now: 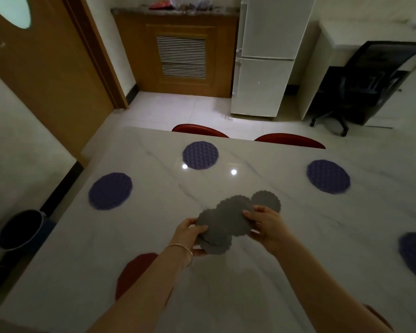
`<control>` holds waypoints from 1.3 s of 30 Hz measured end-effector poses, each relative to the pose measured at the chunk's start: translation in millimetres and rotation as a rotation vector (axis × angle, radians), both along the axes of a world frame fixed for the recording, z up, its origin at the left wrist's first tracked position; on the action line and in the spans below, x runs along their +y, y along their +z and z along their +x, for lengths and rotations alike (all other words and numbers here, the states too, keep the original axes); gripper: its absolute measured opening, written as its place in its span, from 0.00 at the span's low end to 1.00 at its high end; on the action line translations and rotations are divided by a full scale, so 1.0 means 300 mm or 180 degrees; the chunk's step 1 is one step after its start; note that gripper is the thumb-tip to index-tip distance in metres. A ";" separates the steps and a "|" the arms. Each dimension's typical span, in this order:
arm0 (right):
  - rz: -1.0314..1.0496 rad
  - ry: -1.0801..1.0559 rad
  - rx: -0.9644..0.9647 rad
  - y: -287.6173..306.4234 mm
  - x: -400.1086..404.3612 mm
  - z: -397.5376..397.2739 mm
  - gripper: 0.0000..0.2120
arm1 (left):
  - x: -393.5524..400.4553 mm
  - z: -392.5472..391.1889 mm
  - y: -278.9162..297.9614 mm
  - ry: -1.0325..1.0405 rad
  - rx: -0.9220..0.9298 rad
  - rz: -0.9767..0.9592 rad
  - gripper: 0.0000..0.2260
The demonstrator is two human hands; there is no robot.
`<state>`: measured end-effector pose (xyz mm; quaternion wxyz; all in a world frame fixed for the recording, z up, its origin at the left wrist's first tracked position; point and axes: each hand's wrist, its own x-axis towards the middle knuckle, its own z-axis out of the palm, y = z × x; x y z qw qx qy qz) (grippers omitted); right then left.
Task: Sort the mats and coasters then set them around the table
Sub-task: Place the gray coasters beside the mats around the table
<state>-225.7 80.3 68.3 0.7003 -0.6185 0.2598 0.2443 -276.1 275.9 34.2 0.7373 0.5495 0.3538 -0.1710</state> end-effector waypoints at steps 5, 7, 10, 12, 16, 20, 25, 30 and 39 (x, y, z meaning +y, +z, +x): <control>-0.0188 -0.0032 -0.0048 -0.026 0.045 -0.054 0.08 | -0.045 0.015 0.018 -0.0147 -0.0070 -0.0143 0.07; -0.0331 -0.0117 -0.0081 -0.048 0.047 -0.065 0.08 | -0.054 0.015 0.020 -0.0133 -0.0082 -0.0315 0.08; -0.0848 -0.0048 -0.0250 -0.072 0.043 -0.072 0.09 | -0.057 0.013 0.018 -0.0109 -0.0060 -0.0504 0.07; -0.0846 -0.0032 -0.0273 -0.079 0.039 -0.070 0.07 | -0.060 0.012 0.017 -0.0161 -0.0062 -0.0498 0.07; -0.0763 0.0019 -0.0224 -0.094 0.023 -0.059 0.08 | -0.060 0.009 0.024 -0.0301 -0.0094 -0.0353 0.09; -0.0938 0.0062 -0.0339 -0.105 0.011 -0.033 0.10 | -0.052 0.009 0.024 -0.0495 -0.0121 -0.0085 0.10; -0.0980 0.0256 -0.0441 -0.125 0.013 0.001 0.10 | -0.048 0.015 0.011 -0.0482 -0.0240 0.0089 0.13; -0.1521 0.0589 -0.0802 -0.143 -0.033 0.116 0.16 | -0.019 0.032 0.006 -0.0384 -0.0299 0.0159 0.12; -0.3797 0.2163 -0.0394 -0.209 -0.138 0.372 0.42 | 0.102 0.010 -0.025 -0.0001 -0.0199 0.0188 0.14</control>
